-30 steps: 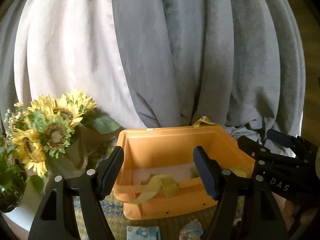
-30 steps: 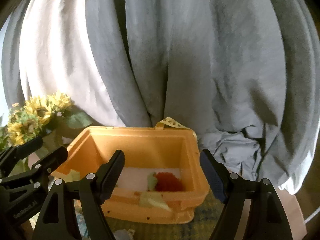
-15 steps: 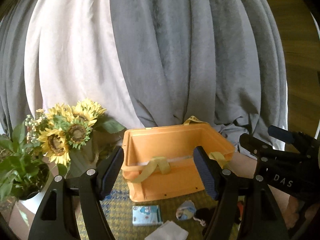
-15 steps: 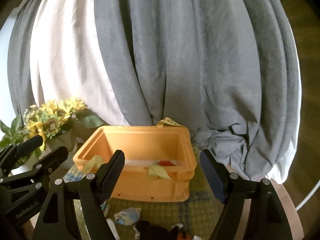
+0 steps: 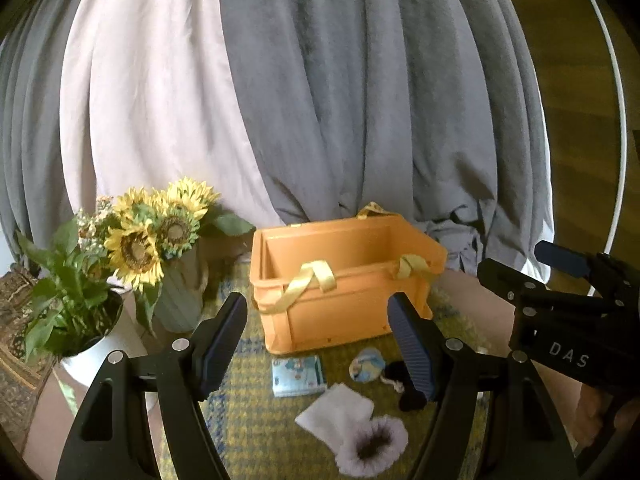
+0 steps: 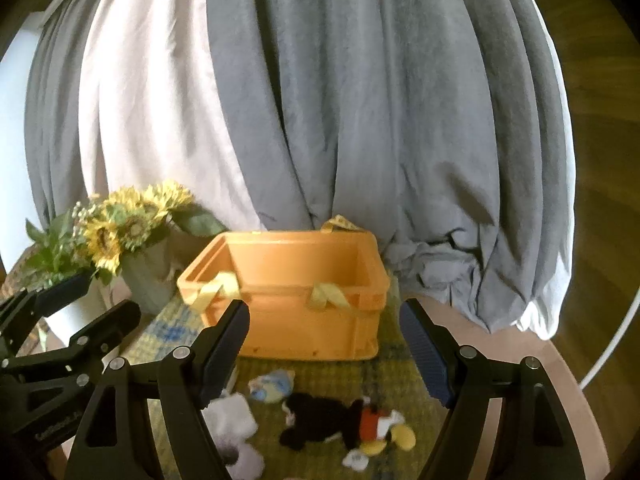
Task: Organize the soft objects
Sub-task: 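Move both tools back toward the headband and pink sponge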
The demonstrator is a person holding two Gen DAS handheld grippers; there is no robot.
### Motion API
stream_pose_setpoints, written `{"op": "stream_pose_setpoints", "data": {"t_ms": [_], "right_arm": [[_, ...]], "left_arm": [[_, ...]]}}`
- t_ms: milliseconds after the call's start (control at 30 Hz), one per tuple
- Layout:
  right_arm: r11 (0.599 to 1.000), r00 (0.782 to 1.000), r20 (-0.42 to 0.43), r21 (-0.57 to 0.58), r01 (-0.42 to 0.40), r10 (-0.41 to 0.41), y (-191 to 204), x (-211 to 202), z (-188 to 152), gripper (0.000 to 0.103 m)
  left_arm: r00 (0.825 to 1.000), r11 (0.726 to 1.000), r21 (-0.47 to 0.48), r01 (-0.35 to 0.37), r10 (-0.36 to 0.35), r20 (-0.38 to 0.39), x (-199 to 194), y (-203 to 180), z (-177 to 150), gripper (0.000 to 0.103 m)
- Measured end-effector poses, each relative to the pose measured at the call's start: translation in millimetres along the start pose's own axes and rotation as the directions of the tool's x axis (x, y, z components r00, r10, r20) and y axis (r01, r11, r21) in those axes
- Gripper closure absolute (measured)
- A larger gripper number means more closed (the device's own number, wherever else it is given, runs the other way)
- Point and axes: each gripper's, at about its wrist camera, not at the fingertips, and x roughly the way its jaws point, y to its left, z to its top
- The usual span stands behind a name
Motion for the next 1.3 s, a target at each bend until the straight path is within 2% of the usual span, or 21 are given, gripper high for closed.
{"op": "stream_pose_setpoints", "data": {"t_ms": [433,633,933,1300], "right_arm": [[1.000,0.997,-0.082,0.004,0.014,-0.013,10.4,-21.0,-37.4,0.025],[1.000,0.989,-0.147,0.016,0.000,0.003,13.5,-19.9,-58.4,0.025],[1.000,0.972,-0.236,0.016,-0.014,0.017,16.6,-11.2,-88.2,0.025],[1.000,0.939,-0.343,0.027,-0.008,0.017,17.2,6.2,-122.7,0.025]], "left_arm": [[0.993,0.999,0.017,0.041,-0.039,-0.109,-18.2,0.5,-46.6,0.031],[0.987,0.998,0.027,0.051,-0.046,-0.154,-19.2,-0.9,-63.9,0.031],[0.972,0.997,0.043,0.064,-0.052,-0.231,-11.5,-2.3,-89.9,0.031],[0.953,0.992,0.081,0.100,-0.072,-0.294,8.2,-9.2,-118.7,0.031]]}}
